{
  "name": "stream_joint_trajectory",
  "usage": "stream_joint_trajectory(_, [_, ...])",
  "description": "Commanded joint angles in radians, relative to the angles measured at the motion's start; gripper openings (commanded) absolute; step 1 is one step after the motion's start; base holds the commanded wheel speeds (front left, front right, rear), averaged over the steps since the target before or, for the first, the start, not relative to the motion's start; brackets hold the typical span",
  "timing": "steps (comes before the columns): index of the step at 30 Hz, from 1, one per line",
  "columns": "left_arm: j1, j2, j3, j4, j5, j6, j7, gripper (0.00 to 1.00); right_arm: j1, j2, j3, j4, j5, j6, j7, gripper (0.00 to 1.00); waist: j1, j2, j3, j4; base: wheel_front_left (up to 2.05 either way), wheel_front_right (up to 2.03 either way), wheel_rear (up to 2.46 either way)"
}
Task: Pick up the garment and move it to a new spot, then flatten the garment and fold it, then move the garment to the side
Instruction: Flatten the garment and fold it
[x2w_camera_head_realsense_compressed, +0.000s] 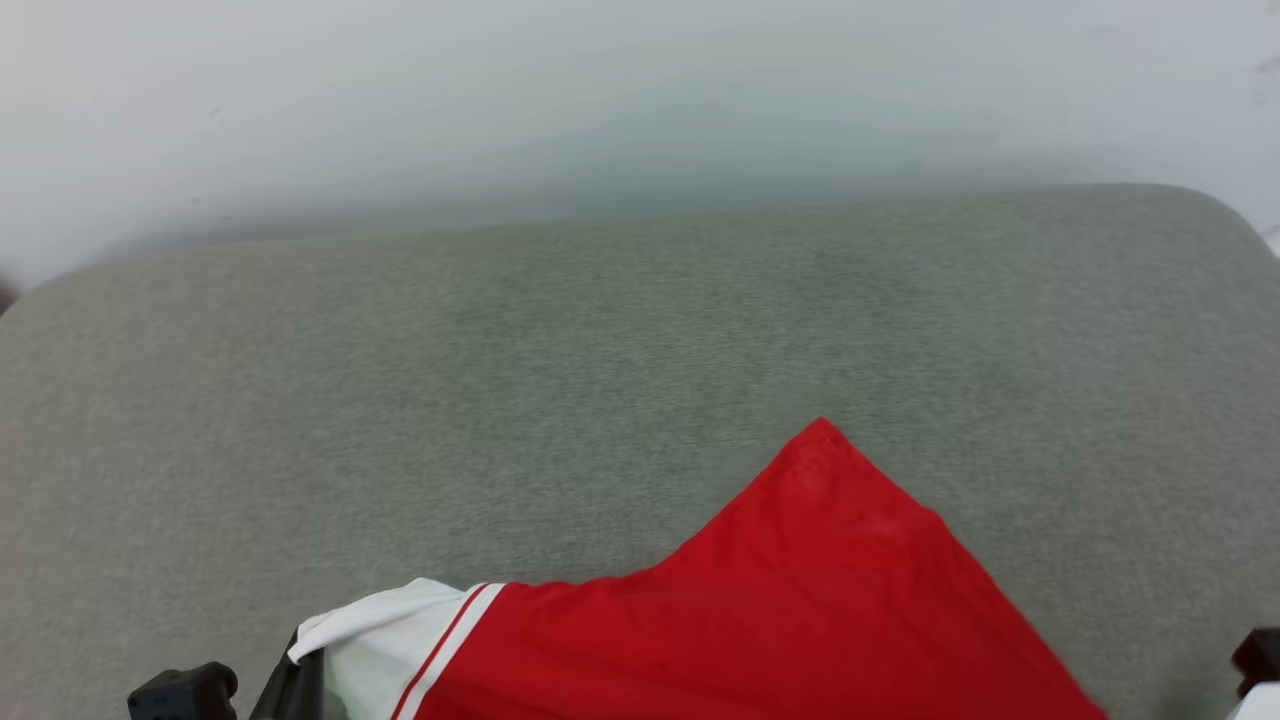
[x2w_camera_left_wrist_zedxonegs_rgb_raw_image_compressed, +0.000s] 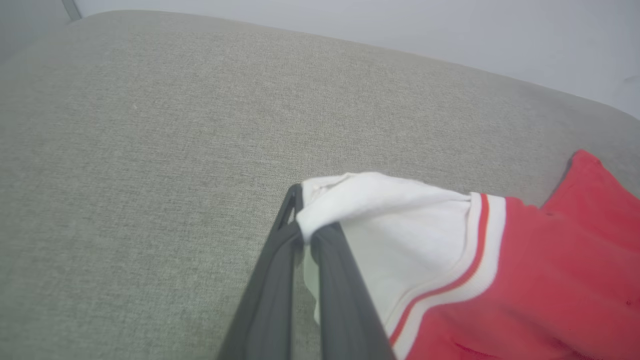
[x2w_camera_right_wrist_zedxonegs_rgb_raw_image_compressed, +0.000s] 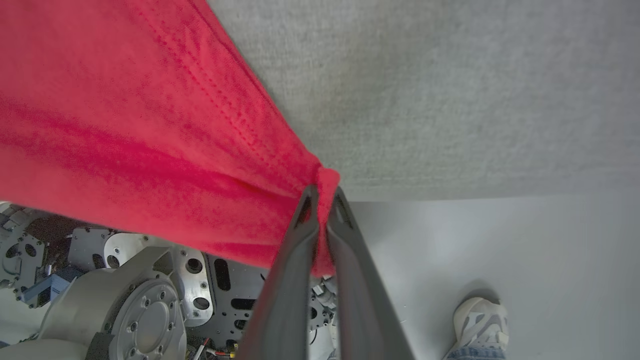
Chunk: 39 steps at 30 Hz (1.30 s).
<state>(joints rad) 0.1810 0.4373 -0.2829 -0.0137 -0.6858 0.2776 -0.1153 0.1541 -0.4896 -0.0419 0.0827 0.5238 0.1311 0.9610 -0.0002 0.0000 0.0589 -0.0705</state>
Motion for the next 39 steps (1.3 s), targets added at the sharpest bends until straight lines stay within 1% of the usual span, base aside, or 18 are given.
stream_joint_trajectory(1, [0.01, 0.007, 0.006, -0.002, -0.006, 0.005, 0.003, 0.0, 0.009, 0.011, -0.001, -0.011, 0.0, -0.001, 0.0, 0.0, 0.0002, 0.0, -0.009, -0.033, 0.0, 0.0, 0.0])
stream_joint_trajectory(2, [0.012, 0.007, 0.007, -0.001, -0.007, 0.006, 0.003, 0.0, 0.029, 0.025, -0.005, -0.025, -0.001, -0.001, -0.002, 0.0, 0.0002, 0.0, -0.005, -0.041, 0.0, 0.0, 0.0])
stream_joint_trajectory(3, [0.013, 0.008, 0.006, 0.0, -0.008, 0.005, 0.007, 0.0, 0.042, 0.045, -0.009, -0.035, 0.006, -0.001, -0.006, 0.26, 0.0002, 0.0, -0.002, -0.048, 0.0, 0.0, 0.0])
stream_joint_trajectory(4, [0.015, 0.011, 0.006, 0.003, -0.008, 0.011, 0.012, 0.0, 0.051, 0.061, -0.013, -0.044, 0.007, -0.001, -0.012, 0.83, 0.0002, 0.0, 0.0, -0.055, 0.0, 0.0, 0.0])
stream_joint_trajectory(5, [0.015, 0.012, 0.005, 0.003, -0.004, 0.016, 0.016, 0.0, 0.058, 0.067, -0.015, -0.053, 0.001, -0.001, -0.023, 1.0, 0.0002, 0.0, 0.002, -0.061, 0.0, 0.0, 0.0])
stream_joint_trajectory(8, [0.013, 0.014, 0.009, -0.005, -0.005, 0.025, 0.02, 0.0, 0.034, 0.092, -0.017, -0.081, -0.014, -0.001, -0.089, 1.0, 0.0002, 0.0, 0.012, -0.072, 0.0, 0.0, 0.0])
stream_joint_trajectory(11, [-0.001, 0.016, 0.008, -0.013, -0.002, 0.028, 0.022, 0.0, -0.024, 0.105, -0.028, -0.106, -0.043, -0.001, -0.227, 1.0, 0.0002, 0.0, 0.028, -0.073, 0.0, 0.0, 0.0])
stream_joint_trajectory(13, [-0.018, 0.019, 0.007, -0.02, 0.0, 0.024, 0.022, 0.0, -0.069, 0.127, -0.031, -0.11, -0.047, -0.001, -0.34, 1.0, 0.0002, 0.0, 0.044, -0.067, 0.0, 0.0, 0.0])
stream_joint_trajectory(17, [-0.054, 0.022, 0.003, -0.046, 0.015, 0.02, 0.016, 0.0, -0.179, 0.147, -0.011, -0.103, -0.059, 0.0, -0.528, 1.0, 0.0002, 0.0, 0.095, -0.042, 0.0, 0.0, 0.0])
stream_joint_trajectory(19, [-0.08, 0.023, -0.002, -0.062, 0.025, 0.014, 0.012, 0.0, -0.23, 0.157, 0.009, -0.09, -0.043, -0.001, -0.568, 1.0, 0.0002, 0.0, 0.128, -0.023, 0.0, 0.0, 0.0])
stream_joint_trajectory(20, [-0.093, 0.021, -0.004, -0.07, 0.027, 0.013, 0.01, 0.0, -0.257, 0.158, 0.023, -0.084, -0.038, -0.001, -0.568, 1.0, 0.0002, 0.0, 0.144, -0.014, 0.0, 0.0, 0.0])
stream_joint_trajectory(22, [-0.12, 0.02, -0.008, -0.081, 0.036, 0.008, 0.005, 0.0, -0.319, 0.157, 0.058, -0.071, -0.026, 0.0, -0.534, 1.0, 0.0002, 0.0, 0.18, 0.003, 0.0, 0.0, 0.0])
stream_joint_trajectory(24, [-0.15, 0.016, -0.015, -0.091, 0.046, 0.002, -0.003, 0.0, -0.383, 0.15, 0.102, -0.058, -0.02, -0.001, -0.47, 1.0, 0.0002, 0.0, 0.214, 0.021, 0.0, 0.0, 0.0])
stream_joint_trajectory(28, [-0.202, 0.002, -0.036, -0.103, 0.061, -0.009, -0.01, 0.0, -0.503, 0.141, 0.172, -0.017, -0.012, -0.001, -0.281, 1.0, 0.0002, 0.0, 0.266, 0.06, 0.0, 0.0, 0.0])
stream_joint_trajectory(32, [-0.255, -0.018, -0.062, -0.107, 0.075, -0.025, -0.018, 0.0, -0.603, 0.146, 0.209, 0.029, -0.01, -0.001, -0.099, 1.0, 0.0002, 0.0, 0.31, 0.104, 0.0, 0.0, 0.0])
stream_joint_trajectory(35, [-0.284, -0.031, -0.077, -0.101, 0.081, -0.036, -0.027, 0.0, -0.652, 0.155, 0.239, 0.063, -0.016, -0.001, -0.022, 1.0, 0.0002, 0.0, 0.333, 0.13, 0.0, 0.0, 0.0])
stream_joint_trajectory(39, [-0.306, -0.049, -0.086, -0.085, 0.079, -0.046, -0.041, 0.0, -0.675, 0.163, 0.278, 0.134, -0.016, -0.001, 0.039, 1.0, 0.0002, 0.0, 0.351, 0.152, 0.0, 0.0, 0.0])
